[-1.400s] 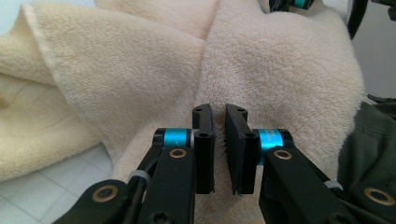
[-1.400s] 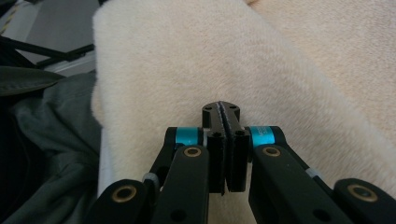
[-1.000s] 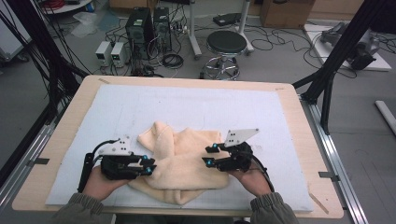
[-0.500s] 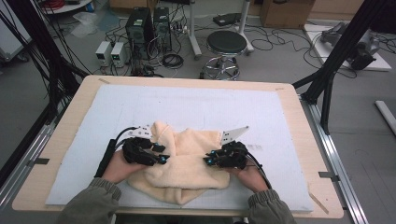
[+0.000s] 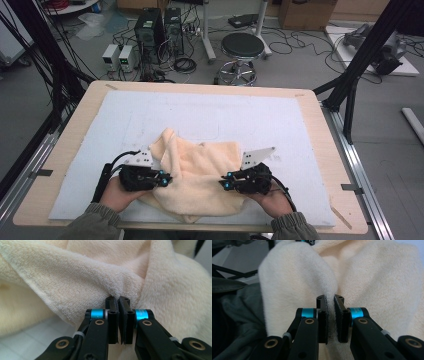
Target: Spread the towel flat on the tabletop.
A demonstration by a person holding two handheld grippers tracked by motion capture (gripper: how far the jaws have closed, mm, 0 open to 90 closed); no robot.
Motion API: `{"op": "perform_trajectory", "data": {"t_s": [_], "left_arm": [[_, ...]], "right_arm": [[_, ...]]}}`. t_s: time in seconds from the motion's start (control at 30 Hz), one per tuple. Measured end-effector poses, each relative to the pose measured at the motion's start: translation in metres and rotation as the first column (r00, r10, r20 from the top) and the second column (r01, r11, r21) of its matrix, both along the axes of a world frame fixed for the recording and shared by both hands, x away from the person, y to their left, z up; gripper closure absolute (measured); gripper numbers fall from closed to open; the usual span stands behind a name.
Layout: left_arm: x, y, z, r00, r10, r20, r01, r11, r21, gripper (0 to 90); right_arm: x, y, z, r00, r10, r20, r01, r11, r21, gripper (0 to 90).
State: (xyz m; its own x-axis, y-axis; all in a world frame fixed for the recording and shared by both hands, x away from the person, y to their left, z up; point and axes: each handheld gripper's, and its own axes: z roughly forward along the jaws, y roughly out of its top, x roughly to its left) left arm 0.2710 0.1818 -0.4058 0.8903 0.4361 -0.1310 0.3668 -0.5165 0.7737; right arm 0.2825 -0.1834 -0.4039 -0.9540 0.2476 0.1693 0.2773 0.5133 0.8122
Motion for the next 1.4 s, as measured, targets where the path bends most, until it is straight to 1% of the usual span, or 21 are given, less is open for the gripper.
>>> {"op": "perform_trajectory", "data": {"t_s": [0.07, 0.13, 0.27, 0.33, 0.4, 0.5, 0.57, 0.7, 0.73, 0.77, 0.8, 0.83, 0.87, 0.9, 0.93, 0.97, 1.0, 1.13, 1.2, 1.3, 1.4], "left_arm": [[-0.005, 0.004, 0.002, 1.0, 0.003, 0.003, -0.003, 1.0, -0.005, 86.2], [-0.023, 0.016, 0.007, 0.9999, 0.006, 0.012, -0.006, 0.9998, -0.019, 86.1], [-0.039, 0.032, 0.009, 0.9999, 0.01, 0.007, -0.009, 0.9997, -0.02, 85.7], [-0.043, 0.037, 0.011, 1.0, 0.009, 0.004, -0.009, 0.9995, -0.029, 85.2], [-0.045, 0.038, 0.013, 0.9999, 0.013, 0.01, -0.013, 0.9993, -0.036, 77.8], [-0.044, 0.041, 0.026, 0.999, 0.017, 0.042, -0.015, 0.9979, -0.063, 70.9], [-0.037, 0.04, 0.032, 0.9976, 0.039, 0.057, -0.035, 0.9966, -0.075, 66.8], [-0.01, 0.028, 0.04, 0.9953, 0.061, 0.076, -0.054, 0.9945, -0.09, 62.5], [-0.01, 0.028, 0.04, 0.9953, 0.061, 0.076, -0.054, 0.9945, -0.09, 62.4], [-0.01, 0.028, 0.04, 0.9953, 0.061, 0.076, -0.054, 0.9945, -0.09, 62.4], [0.011, 0.015, 0.041, 0.9943, 0.075, 0.076, -0.067, 0.9918, -0.109, 60.1], [0.018, 0.01, 0.041, 0.9941, 0.081, 0.072, -0.073, 0.9913, -0.11, 59.2], [0.018, 0.01, 0.041, 0.9941, 0.081, 0.072, -0.073, 0.9913, -0.11, 58.0], [0.025, 0.006, 0.039, 0.9936, 0.091, 0.068, -0.083, 0.9899, -0.115, 58.0], [0.033, 0.002, 0.037, 0.9924, 0.104, 0.067, -0.095, 0.988, -0.121, 56.8], [0.04, -0.002, 0.034, 0.9911, 0.116, 0.065, -0.108, 0.9869, -0.12, 54.9], [0.053, -0.005, 0.027, 0.9874, 0.149, 0.054, -0.143, 0.9848, -0.098, 53.9], [0.072, -0.009, 0.01, 0.982, 0.189, -0.003, -0.189, 0.9814, -0.034, 49.2], [0.077, -0.013, 0.003, 0.9826, 0.183, -0.032, -0.183, 0.983, -0.009, 47.2], [0.08, -0.019, -0.004, 0.9828, 0.182, -0.035, -0.18, 0.9829, 0.037, 47.6], [0.08, -0.021, -0.011, 0.9809, 0.188, -0.048, -0.184, 0.9791, 0.088, 56.6]], "right_arm": [[-0.008, 0.0, 0.001, 0.9999, 0.01, 0.005, -0.01, 0.9999, 0.007, 83.0], [-0.015, 0.0, 0.001, 0.9997, 0.024, -0.002, -0.024, 0.9997, 0.002, 82.8], [-0.025, 0.0, 0.002, 0.9989, 0.043, -0.016, -0.043, 0.999, 0.011, 79.2], [-0.027, 0.001, 0.007, 0.9987, 0.045, -0.022, -0.045, 0.9985, 0.032, 71.5], [-0.026, -0.001, 0.015, 0.9994, 0.031, -0.018, -0.03, 0.9984, 0.048, 64.9], [-0.021, -0.006, 0.028, 0.9998, 0.007, 0.019, -0.008, 0.9973, 0.073, 61.7], [-0.012, -0.01, 0.034, 0.9991, -0.019, 0.039, 0.016, 0.9973, 0.071, 61.1], [0.014, -0.014, 0.033, 0.9932, -0.097, 0.065, 0.094, 0.9943, 0.052, 60.5], [0.014, -0.014, 0.033, 0.9932, -0.097, 0.065, 0.094, 0.9943, 0.052, 60.5], [0.021, -0.014, 0.032, 0.9914, -0.11, 0.07, 0.108, 0.9934, 0.038, 60.2], [0.034, -0.012, 0.029, 0.988, -0.133, 0.078, 0.132, 0.9909, 0.027, 59.0], [0.041, -0.011, 0.027, 0.9859, -0.146, 0.08, 0.145, 0.9892, 0.019, 58.5], [0.047, -0.01, 0.024, 0.9844, -0.158, 0.077, 0.158, 0.9874, 0.012, 57.6], [0.047, -0.01, 0.024, 0.9844, -0.158, 0.077, 0.158, 0.9874, 0.012, 57.6], [0.054, -0.009, 0.022, 0.9825, -0.166, 0.083, 0.166, 0.986, 0.007, 57.1], [0.069, -0.007, 0.015, 0.978, -0.188, 0.09, 0.19, 0.9818, -0.008, 56.5], [0.075, -0.005, 0.012, 0.974, -0.203, 0.101, 0.206, 0.9782, -0.024, 55.8], [0.094, -0.004, -0.006, 0.9704, -0.23, 0.072, 0.235, 0.9694, -0.07, 54.2], [0.099, -0.005, -0.014, 0.9683, -0.241, 0.065, 0.247, 0.9638, -0.101, 53.7], [0.103, -0.006, -0.02, 0.9658, -0.255, 0.046, 0.259, 0.9579, -0.124, 53.6], [0.106, -0.004, -0.03, 0.9674, -0.251, 0.033, 0.253, 0.9515, -0.175, 55.8]]}}
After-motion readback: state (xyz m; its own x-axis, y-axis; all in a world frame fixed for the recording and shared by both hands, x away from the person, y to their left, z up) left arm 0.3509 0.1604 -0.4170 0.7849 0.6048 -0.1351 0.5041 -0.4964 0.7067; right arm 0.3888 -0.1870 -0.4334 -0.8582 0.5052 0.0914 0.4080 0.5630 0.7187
